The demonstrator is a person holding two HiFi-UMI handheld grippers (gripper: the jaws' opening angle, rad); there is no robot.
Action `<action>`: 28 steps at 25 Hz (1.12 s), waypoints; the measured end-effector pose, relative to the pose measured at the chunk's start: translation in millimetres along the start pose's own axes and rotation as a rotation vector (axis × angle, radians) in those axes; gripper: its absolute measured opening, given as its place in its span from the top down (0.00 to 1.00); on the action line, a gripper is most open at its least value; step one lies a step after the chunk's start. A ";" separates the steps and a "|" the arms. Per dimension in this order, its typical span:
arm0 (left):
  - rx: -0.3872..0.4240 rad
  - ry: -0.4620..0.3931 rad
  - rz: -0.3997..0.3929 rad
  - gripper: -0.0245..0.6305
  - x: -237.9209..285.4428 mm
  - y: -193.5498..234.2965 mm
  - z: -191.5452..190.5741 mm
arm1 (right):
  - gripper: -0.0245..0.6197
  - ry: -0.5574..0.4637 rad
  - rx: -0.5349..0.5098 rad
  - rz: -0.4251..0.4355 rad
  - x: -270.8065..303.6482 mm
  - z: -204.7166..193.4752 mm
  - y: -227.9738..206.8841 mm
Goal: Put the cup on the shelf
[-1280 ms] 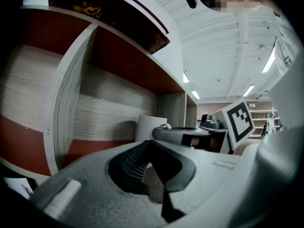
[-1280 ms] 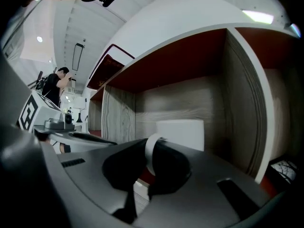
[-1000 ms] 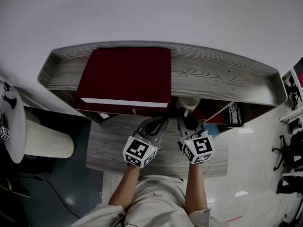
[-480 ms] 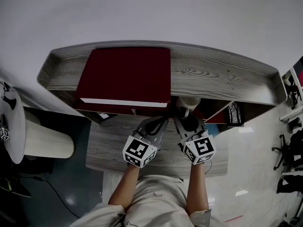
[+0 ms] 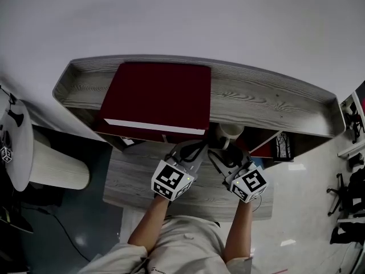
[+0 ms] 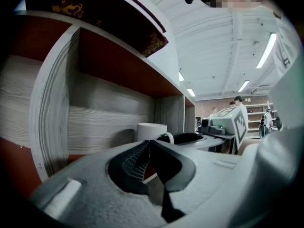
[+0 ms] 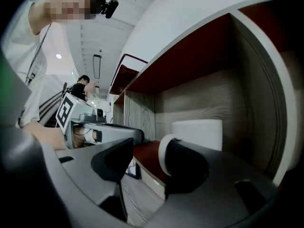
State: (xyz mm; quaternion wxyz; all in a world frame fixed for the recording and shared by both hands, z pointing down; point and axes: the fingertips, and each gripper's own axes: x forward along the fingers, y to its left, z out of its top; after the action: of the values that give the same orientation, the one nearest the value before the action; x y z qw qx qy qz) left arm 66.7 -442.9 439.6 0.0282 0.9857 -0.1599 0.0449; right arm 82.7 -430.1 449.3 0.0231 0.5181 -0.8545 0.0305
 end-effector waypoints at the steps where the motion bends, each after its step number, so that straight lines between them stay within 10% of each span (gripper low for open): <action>1: 0.002 -0.002 0.001 0.95 1.1 -1.6 2.0 | 0.61 0.000 0.000 -0.002 -1.0 -0.3 -0.7; 10: -0.025 -0.003 0.090 0.95 -4.0 -3.4 1.3 | 0.60 -0.016 0.045 0.126 -11.8 1.5 2.4; 28: -0.010 0.000 0.248 0.95 -17.7 -34.9 10.4 | 0.60 0.016 0.013 0.110 -39.9 4.2 -5.5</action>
State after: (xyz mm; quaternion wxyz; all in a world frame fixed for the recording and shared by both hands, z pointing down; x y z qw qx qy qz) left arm 61.9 -405.0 426.1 0.0274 0.9582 -0.2809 0.0473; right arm 106.0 -397.8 442.4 0.0248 0.4701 -0.8813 0.0414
